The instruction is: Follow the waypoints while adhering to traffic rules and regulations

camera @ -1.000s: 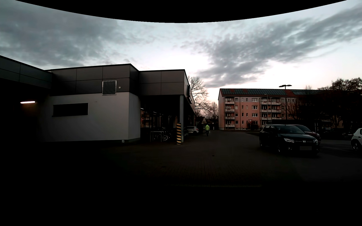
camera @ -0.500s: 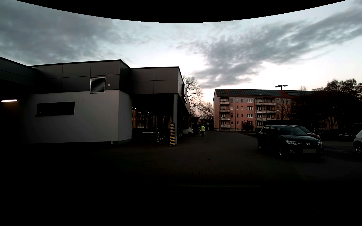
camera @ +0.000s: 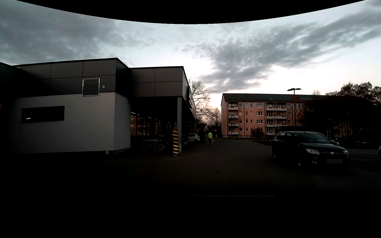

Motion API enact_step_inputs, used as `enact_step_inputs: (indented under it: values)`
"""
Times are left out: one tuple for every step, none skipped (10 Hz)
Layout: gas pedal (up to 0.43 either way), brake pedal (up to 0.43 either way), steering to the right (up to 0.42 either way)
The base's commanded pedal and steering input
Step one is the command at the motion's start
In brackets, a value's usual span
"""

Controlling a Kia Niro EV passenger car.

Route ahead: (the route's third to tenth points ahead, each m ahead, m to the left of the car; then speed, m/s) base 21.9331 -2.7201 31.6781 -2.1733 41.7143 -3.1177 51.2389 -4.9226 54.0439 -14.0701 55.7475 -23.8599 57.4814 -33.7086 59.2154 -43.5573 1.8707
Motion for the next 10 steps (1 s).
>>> enact_step_inputs:
  values:
    - [0.110, 0.000, 0.050]
    - [0.130, 0.000, 0.041]
    - [0.138, 0.000, 0.034]
    - [0.150, 0.000, 0.038]
    - [0.157, 0.000, 0.045]
    - [0.157, 0.000, 0.054]
    - [0.157, 0.000, 0.063]
    - [0.157, 0.000, 0.069]
    - [0.157, 0.000, 0.076]
    - [0.157, 0.000, 0.082]
